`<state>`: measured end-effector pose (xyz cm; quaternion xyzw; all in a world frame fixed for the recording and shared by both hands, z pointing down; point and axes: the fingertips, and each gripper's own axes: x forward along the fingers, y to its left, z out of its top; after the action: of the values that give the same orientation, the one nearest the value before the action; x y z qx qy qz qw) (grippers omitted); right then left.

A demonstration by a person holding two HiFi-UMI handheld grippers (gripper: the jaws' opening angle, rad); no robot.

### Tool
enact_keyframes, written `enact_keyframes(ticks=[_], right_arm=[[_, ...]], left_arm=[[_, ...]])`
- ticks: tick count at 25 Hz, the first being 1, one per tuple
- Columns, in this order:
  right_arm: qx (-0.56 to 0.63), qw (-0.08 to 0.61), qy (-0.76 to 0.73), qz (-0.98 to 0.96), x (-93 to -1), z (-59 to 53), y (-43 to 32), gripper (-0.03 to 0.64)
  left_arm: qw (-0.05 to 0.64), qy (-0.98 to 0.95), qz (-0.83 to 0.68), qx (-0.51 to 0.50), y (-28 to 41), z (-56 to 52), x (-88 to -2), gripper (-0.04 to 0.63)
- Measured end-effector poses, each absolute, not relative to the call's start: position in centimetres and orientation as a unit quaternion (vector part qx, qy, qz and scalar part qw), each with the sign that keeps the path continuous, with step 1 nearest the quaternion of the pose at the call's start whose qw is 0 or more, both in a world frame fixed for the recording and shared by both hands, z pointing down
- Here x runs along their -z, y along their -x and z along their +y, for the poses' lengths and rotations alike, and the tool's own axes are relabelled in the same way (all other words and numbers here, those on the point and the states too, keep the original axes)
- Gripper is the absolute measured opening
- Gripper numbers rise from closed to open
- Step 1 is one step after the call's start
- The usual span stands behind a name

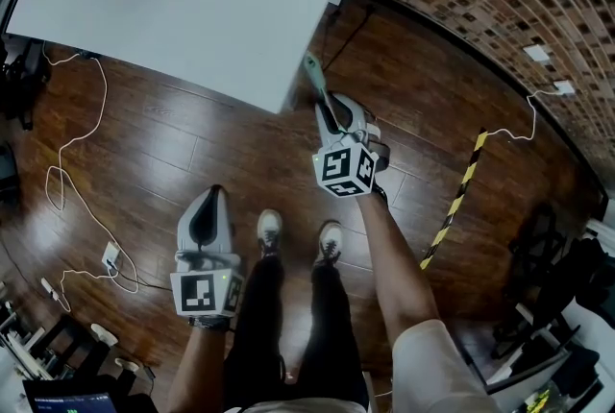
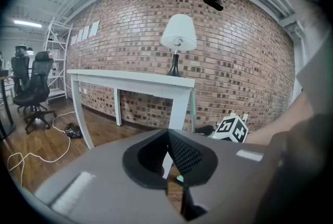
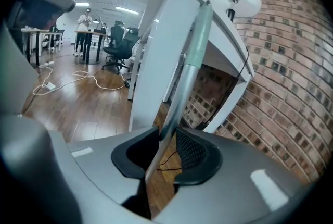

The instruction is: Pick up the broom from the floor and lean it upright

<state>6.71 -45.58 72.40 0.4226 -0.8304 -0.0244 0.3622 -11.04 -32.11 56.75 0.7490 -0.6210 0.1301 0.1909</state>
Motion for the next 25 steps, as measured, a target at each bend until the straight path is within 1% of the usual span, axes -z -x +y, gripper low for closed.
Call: enact_keyframes(ticks=[4, 6, 14, 25], right_arm=[[0.073, 0.391, -0.411, -0.821, -72.3, -45.6, -7.0, 0.124], [0.079, 0.394, -0.412, -0.818, -72.3, -45.6, -7.2, 0.124], [0.048, 0.367, -0.415, -0.831, -72.4, -45.2, -6.7, 0.121], [0.031, 0.341, -0.398, -0.851, -72.4, -44.6, -5.8, 0.179]], left_arm=[[0.188, -0.754, -0.617, -0.124, 10.7, -32.4, -56.3, 0.002], [0.190, -0.752, -0.617, -0.129, 10.8, -32.2, -56.5, 0.002], [0.181, -0.758, -0.616, -0.114, 10.8, -32.3, -56.2, 0.002], [0.197, -0.750, -0.617, -0.134, 11.0, -31.8, -57.0, 0.002]])
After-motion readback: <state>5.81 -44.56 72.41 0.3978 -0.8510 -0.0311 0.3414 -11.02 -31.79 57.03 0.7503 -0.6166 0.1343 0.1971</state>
